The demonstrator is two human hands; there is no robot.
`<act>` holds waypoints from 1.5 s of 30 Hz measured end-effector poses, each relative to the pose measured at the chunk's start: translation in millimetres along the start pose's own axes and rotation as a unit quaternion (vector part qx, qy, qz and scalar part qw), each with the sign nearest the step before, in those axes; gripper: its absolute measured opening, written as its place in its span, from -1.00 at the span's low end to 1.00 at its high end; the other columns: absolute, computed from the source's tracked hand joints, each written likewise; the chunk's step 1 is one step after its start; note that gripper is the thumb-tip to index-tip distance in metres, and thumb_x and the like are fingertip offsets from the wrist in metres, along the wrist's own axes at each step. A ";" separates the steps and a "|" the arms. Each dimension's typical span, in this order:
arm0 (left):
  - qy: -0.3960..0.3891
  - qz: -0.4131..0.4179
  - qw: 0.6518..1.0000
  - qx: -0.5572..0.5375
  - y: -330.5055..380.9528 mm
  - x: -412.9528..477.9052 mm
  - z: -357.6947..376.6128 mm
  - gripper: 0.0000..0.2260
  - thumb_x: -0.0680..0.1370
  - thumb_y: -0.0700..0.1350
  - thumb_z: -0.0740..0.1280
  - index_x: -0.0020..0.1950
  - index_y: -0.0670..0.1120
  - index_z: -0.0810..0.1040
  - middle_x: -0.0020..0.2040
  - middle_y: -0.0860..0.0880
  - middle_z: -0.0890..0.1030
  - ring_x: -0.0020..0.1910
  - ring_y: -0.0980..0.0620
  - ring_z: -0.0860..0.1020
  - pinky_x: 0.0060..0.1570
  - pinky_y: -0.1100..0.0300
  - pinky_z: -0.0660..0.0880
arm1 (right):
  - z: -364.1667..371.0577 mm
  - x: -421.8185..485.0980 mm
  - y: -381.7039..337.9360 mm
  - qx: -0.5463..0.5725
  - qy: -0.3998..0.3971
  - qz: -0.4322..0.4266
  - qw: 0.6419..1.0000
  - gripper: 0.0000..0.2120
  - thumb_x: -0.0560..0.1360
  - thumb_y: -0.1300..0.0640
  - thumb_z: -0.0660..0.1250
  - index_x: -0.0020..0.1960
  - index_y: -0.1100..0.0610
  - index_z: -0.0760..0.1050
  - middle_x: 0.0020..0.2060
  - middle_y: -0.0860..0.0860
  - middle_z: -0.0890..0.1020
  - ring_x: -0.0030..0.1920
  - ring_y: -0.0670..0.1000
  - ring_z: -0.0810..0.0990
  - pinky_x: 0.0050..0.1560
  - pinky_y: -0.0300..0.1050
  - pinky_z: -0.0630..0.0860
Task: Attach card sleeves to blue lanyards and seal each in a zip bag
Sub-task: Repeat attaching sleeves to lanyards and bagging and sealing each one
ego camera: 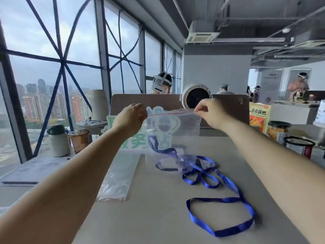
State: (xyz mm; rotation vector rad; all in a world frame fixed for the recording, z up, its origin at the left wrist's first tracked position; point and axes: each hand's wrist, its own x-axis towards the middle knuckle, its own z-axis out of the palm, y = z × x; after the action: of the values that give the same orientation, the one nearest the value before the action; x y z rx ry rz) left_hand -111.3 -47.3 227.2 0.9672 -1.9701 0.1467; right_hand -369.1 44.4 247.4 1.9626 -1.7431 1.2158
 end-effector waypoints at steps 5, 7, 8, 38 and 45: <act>0.017 0.028 0.999 0.023 7.9 17.3 -12.7 -0.90 0.54 -0.17 0.26 -0.05 -0.06 0.57 -0.05 -0.09 0.61 -0.10 -0.09 0.54 -0.16 0.10 0.49 | -15.8 11.7 0.0 -0.027 0.024 0.005 0.999 -0.78 0.42 0.20 0.39 -0.31 -0.08 0.51 -0.29 -0.12 0.59 -0.15 0.04 0.58 0.00 0.02 0.53; 0.015 0.027 0.999 0.016 9.9 19.4 -12.9 -0.91 0.54 -0.18 0.27 -0.05 -0.07 0.57 -0.06 -0.11 0.61 -0.12 -0.10 0.56 -0.15 0.07 0.52 | -17.5 10.9 1.1 -0.022 0.033 0.011 0.999 -0.80 0.44 0.19 0.39 -0.28 -0.08 0.52 -0.28 -0.13 0.59 -0.14 0.01 0.56 -0.02 -0.06 0.50; 0.018 0.027 0.999 0.012 10.9 19.8 -12.8 -0.91 0.54 -0.18 0.27 -0.05 -0.07 0.57 -0.07 -0.10 0.61 -0.12 -0.11 0.56 -0.14 0.05 0.53 | -18.4 10.0 1.1 -0.026 0.048 0.018 0.998 -0.84 0.45 0.18 0.38 -0.24 -0.07 0.54 -0.26 -0.12 0.58 -0.13 -0.01 0.54 -0.03 -0.12 0.45; -0.172 -0.019 0.981 -0.083 -9.7 -156.3 -3.8 -0.86 0.51 -0.11 0.36 -0.09 0.16 0.56 -0.01 0.24 0.60 0.00 0.23 0.55 0.08 0.27 0.45 | 24.4 -157.0 5.1 0.117 -0.197 0.097 0.969 -0.85 0.43 0.23 0.37 -0.21 -0.02 0.57 -0.13 -0.14 0.66 -0.05 -0.15 0.60 0.11 -0.12 0.52; -0.412 -0.021 0.908 -0.076 -12.2 -215.7 -2.1 -0.93 0.50 -0.04 0.35 -0.05 0.13 0.56 0.21 0.26 0.48 0.20 0.27 0.43 0.11 0.42 0.26 | 41.4 -215.5 7.8 0.095 -0.379 0.152 0.908 -0.80 0.32 -0.19 0.41 -0.14 -0.11 0.58 0.04 -0.24 0.60 0.10 -0.28 0.52 0.20 -0.26 0.40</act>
State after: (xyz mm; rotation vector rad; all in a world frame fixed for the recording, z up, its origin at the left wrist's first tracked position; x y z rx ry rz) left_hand -40.9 68.6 59.0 1.0613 -2.6627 -0.5216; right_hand -345.5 165.9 66.1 2.5787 -2.4413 0.7447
